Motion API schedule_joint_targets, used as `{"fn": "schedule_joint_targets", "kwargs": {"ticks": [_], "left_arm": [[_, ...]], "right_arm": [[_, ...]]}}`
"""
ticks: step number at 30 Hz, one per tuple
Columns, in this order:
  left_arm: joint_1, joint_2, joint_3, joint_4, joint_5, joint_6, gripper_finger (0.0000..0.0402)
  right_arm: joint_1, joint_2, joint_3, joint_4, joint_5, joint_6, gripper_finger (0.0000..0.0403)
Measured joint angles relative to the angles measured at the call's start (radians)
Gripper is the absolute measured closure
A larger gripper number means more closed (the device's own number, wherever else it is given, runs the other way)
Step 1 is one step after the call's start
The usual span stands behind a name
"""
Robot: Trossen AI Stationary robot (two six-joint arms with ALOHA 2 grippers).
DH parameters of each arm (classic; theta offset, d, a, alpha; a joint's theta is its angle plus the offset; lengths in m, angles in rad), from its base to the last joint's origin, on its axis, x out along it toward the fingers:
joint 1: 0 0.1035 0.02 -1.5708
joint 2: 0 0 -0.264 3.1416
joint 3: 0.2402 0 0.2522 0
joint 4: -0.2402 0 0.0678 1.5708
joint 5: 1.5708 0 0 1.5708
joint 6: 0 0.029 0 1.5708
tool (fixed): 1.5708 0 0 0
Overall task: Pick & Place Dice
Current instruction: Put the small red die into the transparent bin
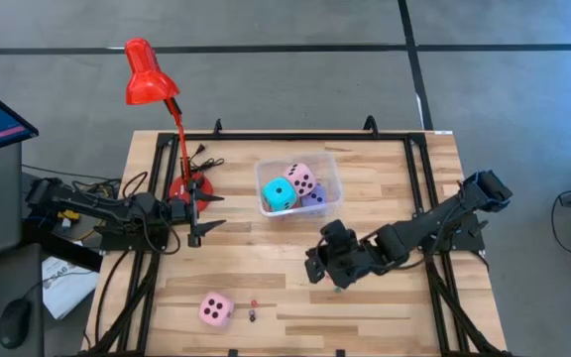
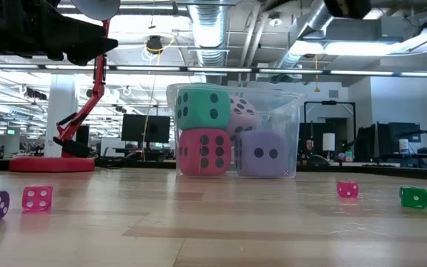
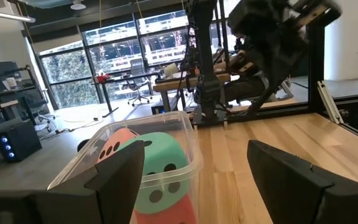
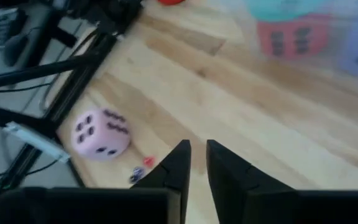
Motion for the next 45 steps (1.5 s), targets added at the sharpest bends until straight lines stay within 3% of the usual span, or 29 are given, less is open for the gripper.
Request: {"fn": "schedule_joint_targets", "kwargs": {"ticks": [10, 24, 34, 39, 45], "left_arm": [[0.0, 0.0, 0.0, 0.0, 0.0, 0.0, 0.0128], [0.0, 0.0, 0.0, 0.003, 0.0, 0.0, 0.0128], [0.0, 0.0, 0.0, 0.006, 0.0, 0.0, 0.0128], [0.0, 0.0, 0.0, 0.007, 0.0, 0.0, 0.0128], [0.0, 0.0, 0.0, 0.007, 0.0, -0.001, 0.0128]], "right_arm": [[0.036, 0.042, 0.0, -0.076, -0.109, 0.131, 0.0399], [0.034, 0.17, -0.001, -0.141, -0.308, 0.22, 0.04], [0.025, 0.187, 0.0, -0.149, -0.336, 0.232, 0.0398], [0.015, 0.189, 0.0, -0.184, -0.336, 0.248, 0.0383], [-0.008, 0.189, 0.0, -0.202, -0.336, 0.248, 0.0324]]}}
